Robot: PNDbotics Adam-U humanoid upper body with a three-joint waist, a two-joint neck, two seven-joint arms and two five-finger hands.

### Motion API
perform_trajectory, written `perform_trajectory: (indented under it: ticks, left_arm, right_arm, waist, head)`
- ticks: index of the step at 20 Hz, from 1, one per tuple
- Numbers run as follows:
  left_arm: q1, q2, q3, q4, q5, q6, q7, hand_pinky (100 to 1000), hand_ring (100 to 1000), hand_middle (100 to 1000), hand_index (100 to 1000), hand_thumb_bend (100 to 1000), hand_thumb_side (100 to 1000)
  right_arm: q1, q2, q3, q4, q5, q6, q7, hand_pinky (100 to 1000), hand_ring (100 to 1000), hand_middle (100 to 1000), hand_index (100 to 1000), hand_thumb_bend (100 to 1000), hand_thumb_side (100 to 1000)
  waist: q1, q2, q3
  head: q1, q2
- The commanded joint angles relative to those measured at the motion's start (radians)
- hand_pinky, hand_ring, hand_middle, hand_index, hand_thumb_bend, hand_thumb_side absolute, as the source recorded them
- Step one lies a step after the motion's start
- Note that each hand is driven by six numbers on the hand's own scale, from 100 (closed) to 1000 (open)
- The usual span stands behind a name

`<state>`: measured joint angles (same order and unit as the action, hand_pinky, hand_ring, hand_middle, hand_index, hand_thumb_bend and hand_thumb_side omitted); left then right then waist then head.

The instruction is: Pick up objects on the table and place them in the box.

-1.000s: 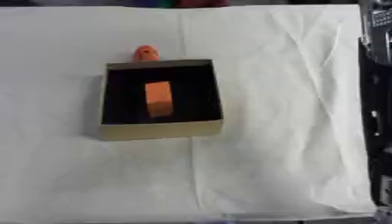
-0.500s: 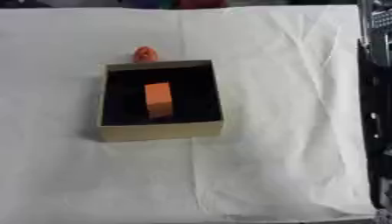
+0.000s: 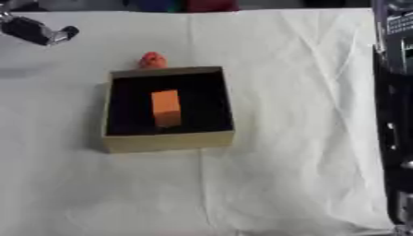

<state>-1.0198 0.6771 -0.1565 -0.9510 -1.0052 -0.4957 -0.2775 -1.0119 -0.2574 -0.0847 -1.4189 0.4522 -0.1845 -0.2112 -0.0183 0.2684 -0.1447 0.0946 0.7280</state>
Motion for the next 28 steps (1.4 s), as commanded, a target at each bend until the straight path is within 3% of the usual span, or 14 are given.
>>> perform_trajectory:
  ticks: [1,6,10,14,18,28]
  left_arm:
    - [-0.033,0.007,0.003,0.011,-0.031,-0.02,0.007,779,783,795,907,346,596]
    - [-0.046,-0.008,0.0,0.014,-0.04,-0.048,0.002,780,785,813,915,512,581]
    - [-0.058,-0.022,-0.005,0.011,-0.042,-0.066,-0.014,783,786,813,911,578,607]
    - [-0.069,-0.037,-0.008,0.011,-0.039,-0.076,-0.021,795,792,790,919,530,567]
    - [-0.081,-0.057,-0.013,0.019,-0.049,-0.087,-0.028,789,785,770,933,387,424]
    - [-0.101,-0.099,-0.023,0.038,-0.058,-0.118,-0.029,763,772,787,938,325,378]
  right_arm:
    - [-0.025,-0.009,0.001,-0.024,0.007,0.0,0.003,816,779,706,788,100,1000]
    - [-0.022,-0.005,0.001,-0.027,0.008,0.002,0.005,817,778,705,786,100,1000]
    - [-0.02,-0.002,0.001,-0.029,0.008,0.004,0.009,817,777,704,785,100,1000]
    - [-0.02,0.0,0.0,-0.033,0.006,0.007,0.01,817,776,701,785,100,1000]
    - [-0.02,0.004,-0.002,-0.036,0.002,0.01,0.012,818,774,698,784,100,1000]
    - [-0.025,0.014,-0.005,-0.047,-0.006,0.016,0.013,819,772,696,781,100,1000]
  waist:
    - [0.004,-0.019,-0.002]
    - [0.005,-0.019,-0.005]
    - [0.007,-0.017,-0.01]
    - [0.009,-0.013,-0.015]
    - [0.011,-0.007,-0.024]
    - [0.014,0.01,-0.046]
  head:
    - [0.004,-0.012]
    - [0.005,-0.015]
    - [0.008,-0.018]
    - [0.011,-0.021]
    - [0.015,-0.027]
    - [0.031,-0.04]
